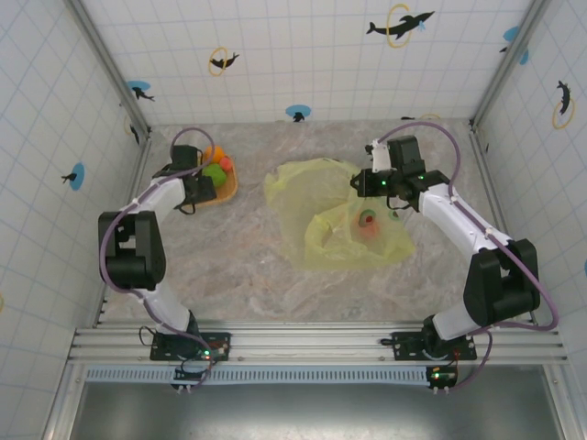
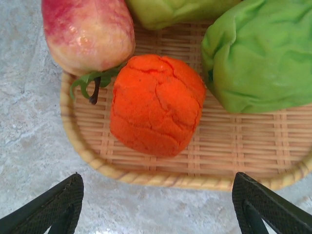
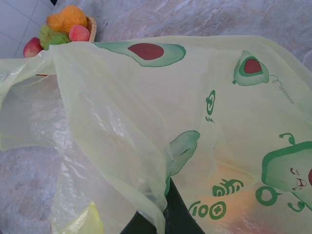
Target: Place the fruits into the plastic bag
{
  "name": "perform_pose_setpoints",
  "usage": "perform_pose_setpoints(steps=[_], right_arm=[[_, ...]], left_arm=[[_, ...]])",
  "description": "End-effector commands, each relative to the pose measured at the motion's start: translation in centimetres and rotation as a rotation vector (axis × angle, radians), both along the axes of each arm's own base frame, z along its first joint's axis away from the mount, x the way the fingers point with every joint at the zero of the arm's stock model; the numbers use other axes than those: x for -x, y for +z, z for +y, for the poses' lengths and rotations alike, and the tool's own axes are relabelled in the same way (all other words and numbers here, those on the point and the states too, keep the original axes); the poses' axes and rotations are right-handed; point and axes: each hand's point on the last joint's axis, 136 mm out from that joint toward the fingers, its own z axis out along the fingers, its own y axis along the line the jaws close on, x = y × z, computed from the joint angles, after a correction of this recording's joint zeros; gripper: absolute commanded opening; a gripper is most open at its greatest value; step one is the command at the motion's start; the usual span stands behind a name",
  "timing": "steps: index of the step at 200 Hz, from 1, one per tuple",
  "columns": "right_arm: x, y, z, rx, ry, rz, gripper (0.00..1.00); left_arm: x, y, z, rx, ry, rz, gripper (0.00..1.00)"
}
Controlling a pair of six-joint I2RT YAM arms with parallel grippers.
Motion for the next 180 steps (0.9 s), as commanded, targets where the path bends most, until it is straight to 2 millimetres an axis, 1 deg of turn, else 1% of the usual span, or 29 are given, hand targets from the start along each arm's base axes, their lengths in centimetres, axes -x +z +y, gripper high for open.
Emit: perform_pose_setpoints(steps=[1,48,72,98,180], right_arm=[[0.0,-0.6,0.0,-0.007,0.011,0.004,0.0],[0.0,-0.7,-0.2,-0.004,0.006,0.006,0.0],[0.0,-0.7,-0.3,-0.002,0.003,0.007,0.0],[0.1,-0.8,-0.4,-0.002,0.003,0.009,0.0],[0.1,-0.7,-0.4,0.001,0.001,0.011,0.0]], left_arm=[[-0.8,-0.6,0.7,-0.022,-0.012,0.024,0.8],[-1.8,-1.5,1.5,-0.052,0.0,0.054,0.8],[-2.3,-1.9,1.4,-0.041,-0.006,0.059,0.78],[-2.3,-2.4,1.4,-0.04,-0.008,0.072,0.76],[-3.0,-2.4,1.8,-0.041,-0.009,0.063,0.68]])
